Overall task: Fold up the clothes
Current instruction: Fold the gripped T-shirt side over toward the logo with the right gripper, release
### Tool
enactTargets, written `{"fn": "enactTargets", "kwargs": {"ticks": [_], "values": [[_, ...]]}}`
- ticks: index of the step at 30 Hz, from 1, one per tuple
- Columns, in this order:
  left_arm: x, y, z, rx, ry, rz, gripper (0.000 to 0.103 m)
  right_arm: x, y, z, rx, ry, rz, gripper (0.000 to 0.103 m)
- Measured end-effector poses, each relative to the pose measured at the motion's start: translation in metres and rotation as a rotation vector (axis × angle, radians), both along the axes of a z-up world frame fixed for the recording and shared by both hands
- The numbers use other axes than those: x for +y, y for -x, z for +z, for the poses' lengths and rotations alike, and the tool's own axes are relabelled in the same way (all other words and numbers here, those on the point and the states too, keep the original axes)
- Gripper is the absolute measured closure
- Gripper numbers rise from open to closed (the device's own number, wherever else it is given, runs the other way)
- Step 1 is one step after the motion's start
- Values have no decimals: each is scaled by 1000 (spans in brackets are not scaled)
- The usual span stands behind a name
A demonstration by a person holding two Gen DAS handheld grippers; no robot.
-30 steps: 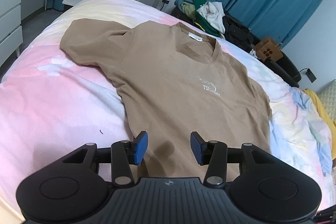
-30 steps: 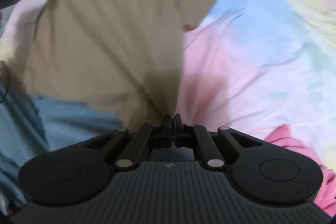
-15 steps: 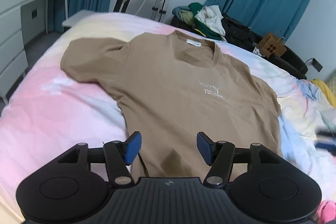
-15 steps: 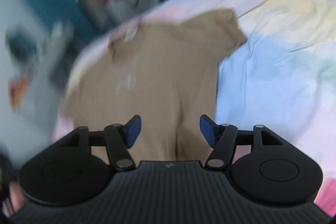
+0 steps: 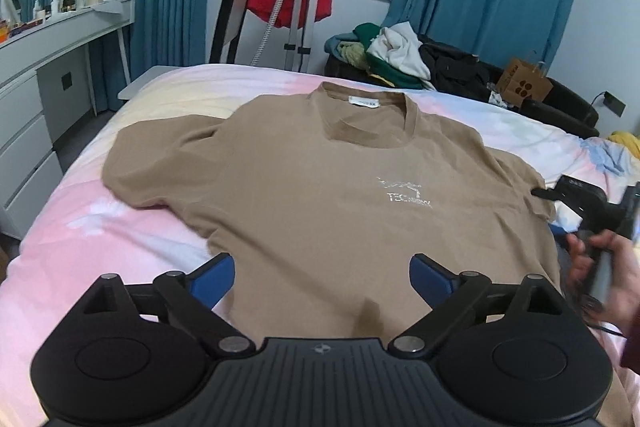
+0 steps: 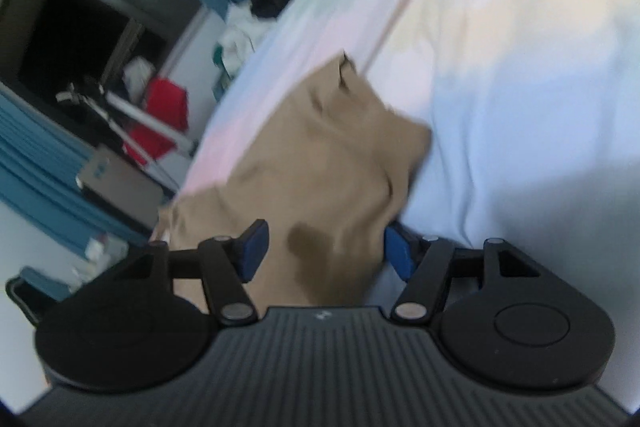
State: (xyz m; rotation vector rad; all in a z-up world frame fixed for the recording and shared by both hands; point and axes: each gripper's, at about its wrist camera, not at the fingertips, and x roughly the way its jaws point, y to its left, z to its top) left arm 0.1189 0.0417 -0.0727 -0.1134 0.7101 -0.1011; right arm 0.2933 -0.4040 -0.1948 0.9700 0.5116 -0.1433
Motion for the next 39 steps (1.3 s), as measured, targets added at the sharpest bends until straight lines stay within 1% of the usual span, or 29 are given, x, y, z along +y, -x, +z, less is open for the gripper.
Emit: {"fn": "enactTargets", "kwargs": {"ticks": [1, 3, 7, 9, 10, 11, 12, 14, 16, 17, 19, 21, 22, 25, 28, 29, 32, 34, 35, 39], "values": [[-1, -4, -3, 10, 1, 2, 7, -3, -8, -5, -26, 5, 1, 39], [-4, -12, -9, 29, 3, 7, 7, -9, -23, -12, -90, 53, 12, 39], [-7, -29, -19, 59, -4, 31, 7, -23, -49, -10, -180, 84, 40, 37], [-7, -38, -23, 66, -21, 50, 7, -13, -59, -5, -172, 157, 69, 38], [-6, -41, -24, 69, -30, 61, 7, -8, -63, -3, -167, 194, 84, 40], [-5, -44, -25, 72, -35, 74, 7, -3, -68, 0, -162, 231, 99, 48], [-3, -46, -27, 79, -35, 88, 7, 2, -73, 2, -157, 268, 114, 52], [1, -50, -29, 97, -21, 111, 7, 13, -83, 7, -148, 342, 143, 81], [4, -52, -29, 111, -12, 122, 7, 23, -92, 12, -138, 416, 173, 89], [5, -53, -28, 112, -9, 125, 7, 25, -90, 16, -132, 431, 162, 92], [7, -52, -24, 103, -7, 128, 7, 29, -85, 23, -117, 468, 139, 93], [11, -49, -20, 94, 0, 136, 7, 40, -80, 37, -91, 553, 123, 93], [13, -47, -18, 90, 5, 141, 7, 47, -78, 46, -82, 612, 115, 93], [19, -42, -12, 77, 21, 155, 7, 65, -74, 77, -63, 735, 81, 93], [27, -36, -7, 70, 42, 171, 7, 94, -72, 112, -59, 845, 52, 93], [31, -35, -6, 70, 49, 177, 7, 110, -71, 123, -54, 892, 46, 93], [43, -28, 0, 56, 81, 198, 7, 175, -67, 140, -60, 1076, 86, 93], [51, -23, 3, 41, 99, 215, 7, 217, -64, 139, -71, 1150, 131, 93], [55, -21, 3, 35, 102, 224, 7, 238, -65, 136, -77, 1172, 162, 93], [68, -12, -6, 38, 69, 234, 7, 323, -74, 109, -80, 1245, 298, 93]]}}
